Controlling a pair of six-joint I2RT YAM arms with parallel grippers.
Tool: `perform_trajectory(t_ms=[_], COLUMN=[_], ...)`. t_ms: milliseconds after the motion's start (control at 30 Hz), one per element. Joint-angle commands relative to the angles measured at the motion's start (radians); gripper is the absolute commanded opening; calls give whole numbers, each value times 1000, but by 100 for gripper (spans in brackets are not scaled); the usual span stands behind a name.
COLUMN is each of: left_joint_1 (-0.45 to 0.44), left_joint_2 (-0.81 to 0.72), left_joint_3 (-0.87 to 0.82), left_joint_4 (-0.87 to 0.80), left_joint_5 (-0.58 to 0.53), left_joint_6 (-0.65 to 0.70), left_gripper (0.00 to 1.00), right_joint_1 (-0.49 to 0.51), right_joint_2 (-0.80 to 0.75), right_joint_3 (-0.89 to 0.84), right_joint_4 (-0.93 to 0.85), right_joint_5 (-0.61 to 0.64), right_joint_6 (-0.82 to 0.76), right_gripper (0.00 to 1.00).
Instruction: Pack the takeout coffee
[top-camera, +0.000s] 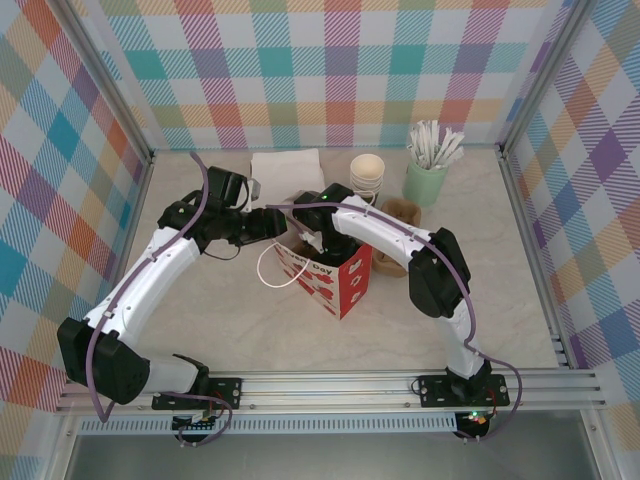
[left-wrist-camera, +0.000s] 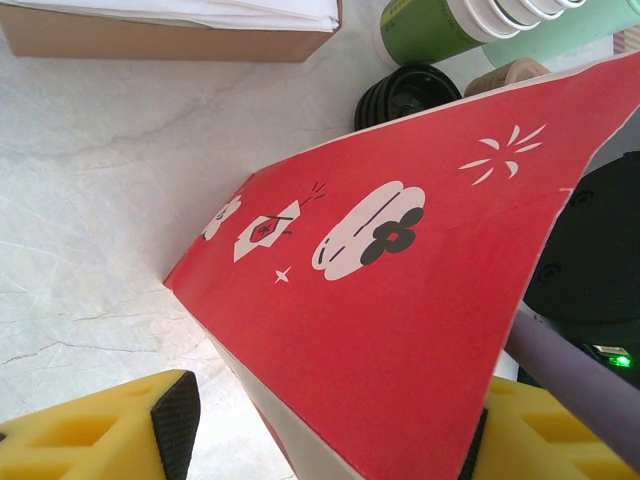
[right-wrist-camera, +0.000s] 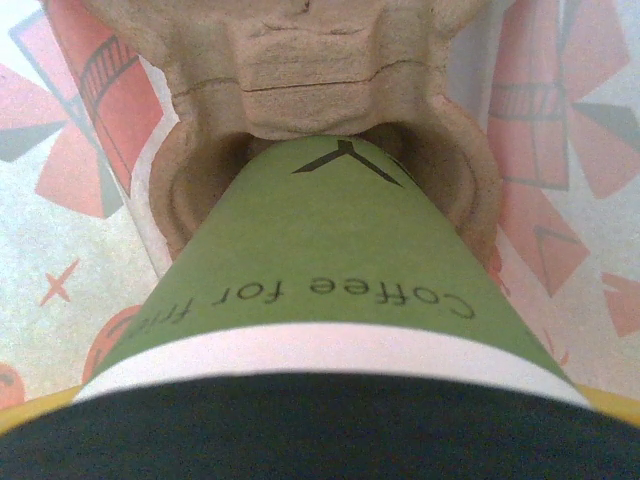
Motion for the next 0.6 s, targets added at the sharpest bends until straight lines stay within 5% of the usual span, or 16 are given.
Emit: perform_trajectory(t_ms=[0, 567], left_joint_1=[5, 5], left_joint_2=[6, -1], left_joint_3=[31, 26], left_joint_4=[-9, -13], left_joint_5=[-1, -4], left_joint_6=[21, 22], left_gripper=[66, 66], right_joint_1=[-4, -4], right_joint_2=[54, 10], right_joint_3=[-23, 81], right_joint_4=[18, -74], right_joint_5=[-9, -3], right_joint_6=[-16, 1], right_gripper=[78, 78])
